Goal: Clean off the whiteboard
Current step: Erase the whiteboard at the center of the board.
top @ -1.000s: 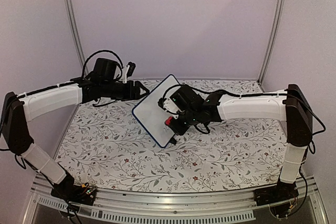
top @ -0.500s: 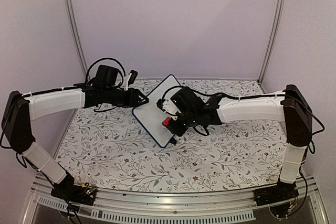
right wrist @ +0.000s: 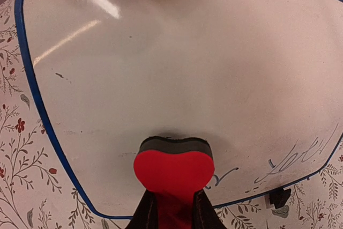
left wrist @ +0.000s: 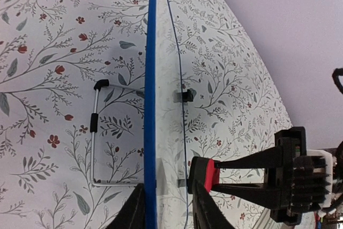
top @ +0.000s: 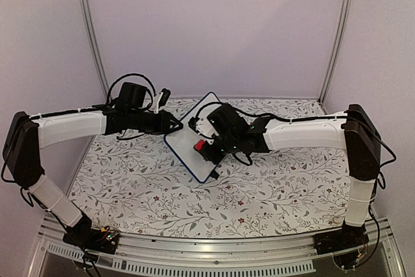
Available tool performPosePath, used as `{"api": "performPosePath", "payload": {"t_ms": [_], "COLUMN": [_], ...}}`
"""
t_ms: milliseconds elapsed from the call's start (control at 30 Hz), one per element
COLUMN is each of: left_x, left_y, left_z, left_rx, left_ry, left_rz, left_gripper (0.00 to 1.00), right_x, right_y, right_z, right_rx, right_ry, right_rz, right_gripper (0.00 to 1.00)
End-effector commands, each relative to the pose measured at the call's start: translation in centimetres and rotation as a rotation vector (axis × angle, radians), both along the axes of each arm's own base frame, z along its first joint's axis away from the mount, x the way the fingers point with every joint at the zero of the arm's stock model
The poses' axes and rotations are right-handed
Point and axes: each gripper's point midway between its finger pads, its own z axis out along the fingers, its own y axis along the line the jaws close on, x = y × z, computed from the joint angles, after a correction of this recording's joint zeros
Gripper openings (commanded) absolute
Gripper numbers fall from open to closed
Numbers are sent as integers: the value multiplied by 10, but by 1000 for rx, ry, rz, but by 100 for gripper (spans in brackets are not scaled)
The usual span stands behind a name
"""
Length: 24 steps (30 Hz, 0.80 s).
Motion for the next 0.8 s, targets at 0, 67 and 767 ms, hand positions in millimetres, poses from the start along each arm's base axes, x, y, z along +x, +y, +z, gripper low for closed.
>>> {"api": "performPosePath", "payload": {"t_ms": [0, 67, 767], "left_x": [1, 1, 2], "left_y": [-2, -1, -2], "left_z": [-2, -2, -6], "left_rx": [-12, -10, -9], "left_ry": [-9, -8, 2], "left_rz": [-16, -14, -14], "left_gripper": [26, 24, 6], "right_x": [10, 11, -2], "right_y": [-6, -11, -23], "right_z": [-9, -12, -28], "right_rx": [-31, -38, -99], "right_ry": [-11, -4, 32], "right_rz": [-20, -29, 46], "right_gripper": [3, 3, 3]}}
